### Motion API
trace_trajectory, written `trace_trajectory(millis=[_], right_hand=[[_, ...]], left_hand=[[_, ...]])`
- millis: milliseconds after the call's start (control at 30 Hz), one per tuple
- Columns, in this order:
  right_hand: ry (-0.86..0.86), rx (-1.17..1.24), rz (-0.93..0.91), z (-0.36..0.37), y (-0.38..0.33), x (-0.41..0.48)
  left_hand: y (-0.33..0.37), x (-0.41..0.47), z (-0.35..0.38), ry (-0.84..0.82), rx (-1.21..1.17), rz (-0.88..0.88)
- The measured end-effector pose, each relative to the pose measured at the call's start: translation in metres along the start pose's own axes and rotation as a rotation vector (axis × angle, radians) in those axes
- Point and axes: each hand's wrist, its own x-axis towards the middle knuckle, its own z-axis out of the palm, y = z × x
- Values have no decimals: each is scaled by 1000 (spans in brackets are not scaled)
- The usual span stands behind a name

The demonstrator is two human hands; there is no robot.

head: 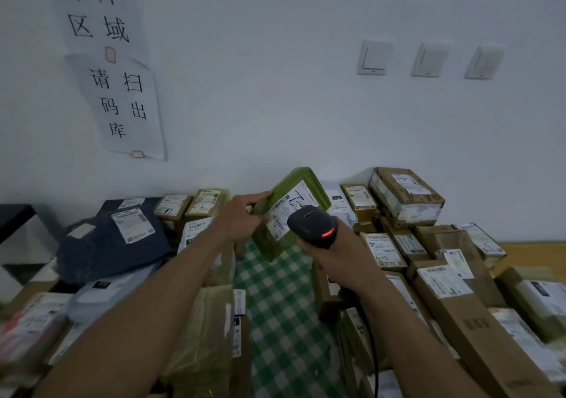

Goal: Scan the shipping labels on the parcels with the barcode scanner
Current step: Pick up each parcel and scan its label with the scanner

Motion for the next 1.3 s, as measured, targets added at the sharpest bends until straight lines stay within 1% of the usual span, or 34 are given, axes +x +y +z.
trace_trajectory(millis=[167, 300, 433, 733, 867, 1033, 1167, 1233, 1300], right_hand=[[-48, -72, 30, 10, -1, 9], [-50, -79, 35, 11, -3, 16], [-118, -92, 21, 9, -9, 16], [-121, -76, 18, 2, -6, 18], [-105, 26, 96, -11, 6, 30], [20, 115, 181, -16, 27, 64], [22, 197, 237, -6, 42, 101], [4, 207, 257, -2, 56, 121], [-12, 214, 282, 5, 72, 138]], left_hand=[[-5, 12, -29, -84, 164, 2], [-8, 17, -41, -95, 257, -1], [-14, 19, -42, -53, 256, -7], [-22, 29, -34, -69, 251, -24], [-33, 39, -23, -41, 160, -71], [-48, 56, 22, 92, -29, -214], [-58, 80, 69, 57, -157, -313], [-77, 95, 94, 35, -244, -377], [-100, 106, 118, 20, -290, -398]])
